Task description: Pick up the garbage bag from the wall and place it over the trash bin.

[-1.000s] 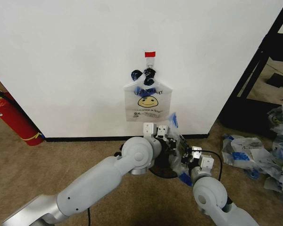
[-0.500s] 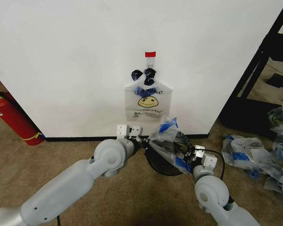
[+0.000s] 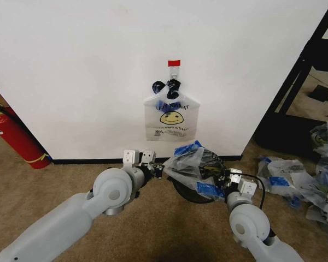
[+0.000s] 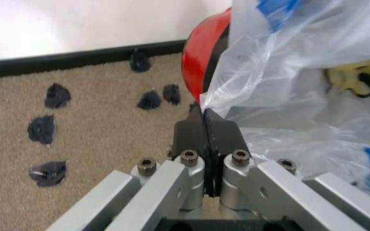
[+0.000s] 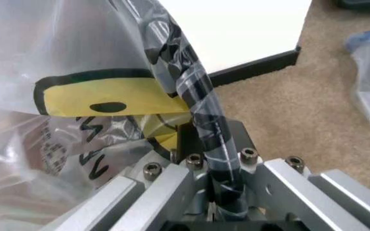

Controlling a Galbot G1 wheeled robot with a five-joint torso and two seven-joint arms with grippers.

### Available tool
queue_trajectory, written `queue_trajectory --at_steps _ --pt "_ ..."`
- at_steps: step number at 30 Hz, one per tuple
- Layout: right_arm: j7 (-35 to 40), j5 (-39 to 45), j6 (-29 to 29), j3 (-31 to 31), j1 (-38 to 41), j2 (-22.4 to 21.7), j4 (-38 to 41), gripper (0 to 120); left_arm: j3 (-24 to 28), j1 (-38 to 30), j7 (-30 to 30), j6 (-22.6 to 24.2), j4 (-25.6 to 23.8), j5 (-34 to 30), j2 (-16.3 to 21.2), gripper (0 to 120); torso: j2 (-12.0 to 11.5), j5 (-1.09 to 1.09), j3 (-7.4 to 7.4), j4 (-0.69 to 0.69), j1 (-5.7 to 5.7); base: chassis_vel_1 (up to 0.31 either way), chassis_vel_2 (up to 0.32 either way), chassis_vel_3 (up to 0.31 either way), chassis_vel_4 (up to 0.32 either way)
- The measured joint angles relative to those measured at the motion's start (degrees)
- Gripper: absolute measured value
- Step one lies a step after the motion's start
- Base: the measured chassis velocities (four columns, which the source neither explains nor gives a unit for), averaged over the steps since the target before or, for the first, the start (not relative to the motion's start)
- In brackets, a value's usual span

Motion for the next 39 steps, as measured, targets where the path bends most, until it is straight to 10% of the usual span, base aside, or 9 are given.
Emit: queue_trajectory --at_steps 12,32,39 --pt "-12.4 5.0 4.3 5.9 -5.0 -1.5 3.3 0 -0.8 0.3 1.6 0.1 3.0 0.6 0.1 0 0.0 0.01 0.0 -0.01 0.0 0.0 0.0 0.0 0.0" --pt "-7.9 15.5 4.6 10.1 -4.4 0.5 4.0 0 -3.5 7.4 1.6 0.4 -5.3 4.1 1.2 0 0.0 0.0 0.0 -0.01 0.0 0.0 0.0 0.0 0.0" --pt "-6.2 14.6 4.1 10.1 -3.7 0.7 2.4 0 -6.8 7.7 1.8 0.6 -10.9 5.9 4.3 22 0.0 0.02 0.0 -0.01 0.0 0.0 0.0 0.0 0.0"
